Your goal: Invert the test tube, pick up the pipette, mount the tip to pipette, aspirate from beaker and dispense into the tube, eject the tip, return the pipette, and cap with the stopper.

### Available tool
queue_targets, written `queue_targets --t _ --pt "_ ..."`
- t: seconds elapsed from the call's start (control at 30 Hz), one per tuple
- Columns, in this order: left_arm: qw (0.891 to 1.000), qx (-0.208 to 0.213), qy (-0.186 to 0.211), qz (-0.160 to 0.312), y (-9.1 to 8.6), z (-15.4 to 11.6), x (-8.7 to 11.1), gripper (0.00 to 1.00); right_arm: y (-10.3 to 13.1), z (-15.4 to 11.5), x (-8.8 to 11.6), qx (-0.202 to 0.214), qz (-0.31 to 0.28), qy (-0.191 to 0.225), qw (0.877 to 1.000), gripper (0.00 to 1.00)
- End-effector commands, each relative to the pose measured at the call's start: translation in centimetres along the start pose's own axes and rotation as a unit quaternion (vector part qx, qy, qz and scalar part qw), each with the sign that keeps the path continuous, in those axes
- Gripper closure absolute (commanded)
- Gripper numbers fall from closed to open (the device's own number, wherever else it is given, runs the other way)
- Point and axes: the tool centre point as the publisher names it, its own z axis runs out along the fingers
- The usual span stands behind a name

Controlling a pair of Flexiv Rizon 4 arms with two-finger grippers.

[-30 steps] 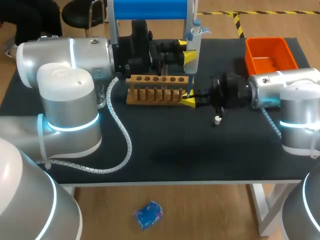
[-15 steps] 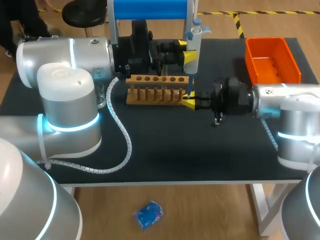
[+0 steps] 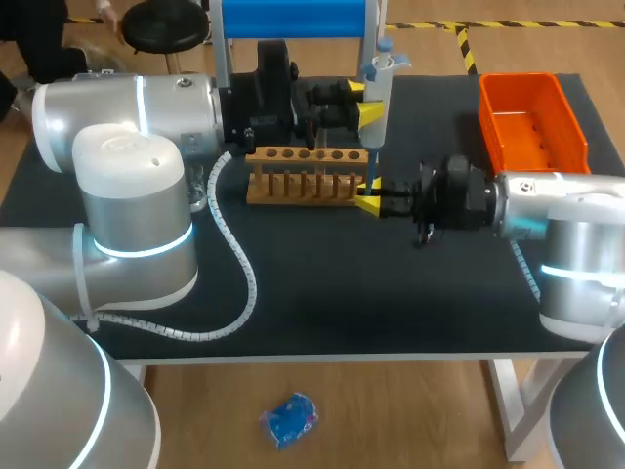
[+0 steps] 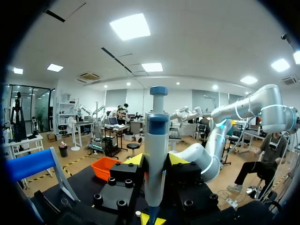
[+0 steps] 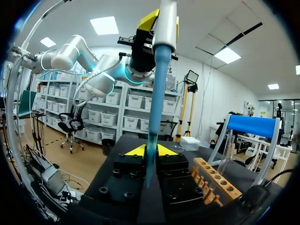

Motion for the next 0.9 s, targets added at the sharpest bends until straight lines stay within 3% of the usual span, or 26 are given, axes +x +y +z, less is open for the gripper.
queue_targets --t 0.03,0.33,0.57,0.9 --pt "1.0 0.004 0.0 0.001 0.4 0.1 0.0 1.0 0.2 -0.5 -0.2 0.013 0.008 0.022 1.0 0.0" --pt "1.0 0.004 0.0 0.001 0.4 0.1 0.0 1.0 -0.6 -1.6 0.7 0.041 0.027 0.083 0.995 0.0" --pt "1.0 0.004 0.0 0.001 0.4 0.1 0.0 1.0 -0.8 -2.9 0.9 0.033 0.034 0.11 0.993 0.0" --pt "1.0 0.004 0.0 0.001 0.4 0.1 0.0 1.0 -1.0 -4.2 1.2 0.032 0.035 0.114 0.992 0.0"
